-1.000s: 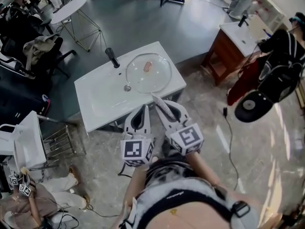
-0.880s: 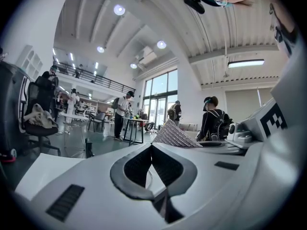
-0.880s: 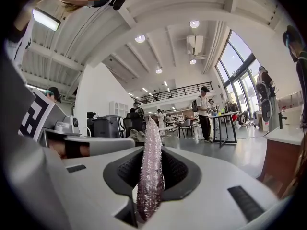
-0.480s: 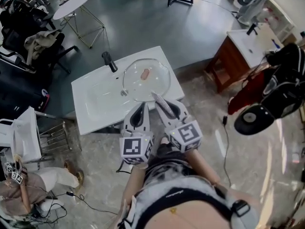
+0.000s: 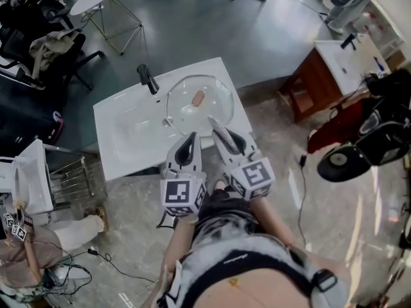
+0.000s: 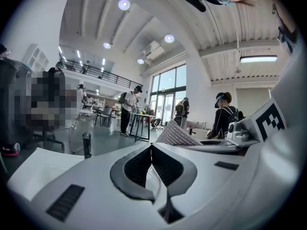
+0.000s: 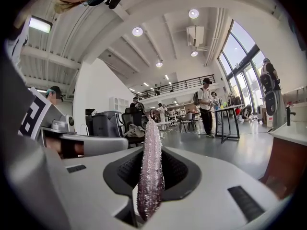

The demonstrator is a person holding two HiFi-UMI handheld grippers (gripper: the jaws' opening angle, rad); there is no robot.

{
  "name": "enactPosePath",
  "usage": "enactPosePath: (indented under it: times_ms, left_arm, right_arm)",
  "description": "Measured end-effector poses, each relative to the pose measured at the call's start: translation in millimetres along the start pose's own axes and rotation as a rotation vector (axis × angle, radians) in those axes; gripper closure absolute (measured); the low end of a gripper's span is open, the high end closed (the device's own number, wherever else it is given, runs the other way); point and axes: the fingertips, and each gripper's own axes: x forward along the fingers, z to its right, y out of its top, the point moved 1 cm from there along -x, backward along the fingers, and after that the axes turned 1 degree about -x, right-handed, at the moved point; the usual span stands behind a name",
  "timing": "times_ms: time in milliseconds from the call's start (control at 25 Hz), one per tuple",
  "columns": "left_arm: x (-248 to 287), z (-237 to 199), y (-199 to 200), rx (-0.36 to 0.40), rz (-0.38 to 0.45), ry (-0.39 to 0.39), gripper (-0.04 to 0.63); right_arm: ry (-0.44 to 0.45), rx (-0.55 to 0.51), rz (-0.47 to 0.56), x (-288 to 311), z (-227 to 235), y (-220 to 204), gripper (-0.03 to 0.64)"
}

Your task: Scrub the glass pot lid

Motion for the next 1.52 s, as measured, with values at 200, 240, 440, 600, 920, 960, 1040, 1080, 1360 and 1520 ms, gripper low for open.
enactPosePath:
  times_ms: [200,240,440,600,920,960,1040,1080,1360,1520]
  left_arm:
    - [36.7,-20.1,11.1,0.015,0.004,-0.059,0.598]
    - [44.5,-25.5,14.8,0.024,0.008,-0.071,0.598]
    - [78.9,-53.4,25.4,0.043,-0.006,-0.130,0.598]
    - [101.9,-72.6,23.8,0.037,-0.030,-0.168,0.595]
    - [126.6,-97.3,11.7,0.034,-0.073,-0.215,0.589]
    - [128.1,-98.8,8.9,0.035,-0.076,-0.220,0.589]
    - [132.8,-101.2,4.4,0.039,-0.083,-0.227,0.589]
    - [135.7,-102.5,2.7,0.039,-0.088,-0.228,0.589]
    - [152.2,-104.0,1.0,0.032,-0.104,-0.175,0.588]
    - [160.7,-102.2,4.8,0.018,-0.104,-0.117,0.588]
  right_arm:
    - [-0.078,0.021,0.001,24.6,21.8,6.6,0.534]
    - [-0.094,0.021,0.005,30.8,26.2,9.3,0.534]
    - [-0.175,0.040,0.013,65.6,42.4,17.7,0.534]
    - [-0.213,0.042,-0.004,90.2,48.3,17.3,0.534]
    - [-0.292,0.061,-0.028,113.5,61.8,7.4,0.534]
    - [-0.297,0.065,-0.031,115.7,61.9,5.0,0.534]
    - [-0.300,0.067,-0.036,121.6,63.2,1.3,0.534]
    - [-0.299,0.069,-0.039,124.9,64.6,0.2,0.534]
    - [-0.249,0.072,-0.079,139.1,83.6,-0.5,0.534]
    - [-0.196,0.053,-0.106,146.2,100.1,5.0,0.534]
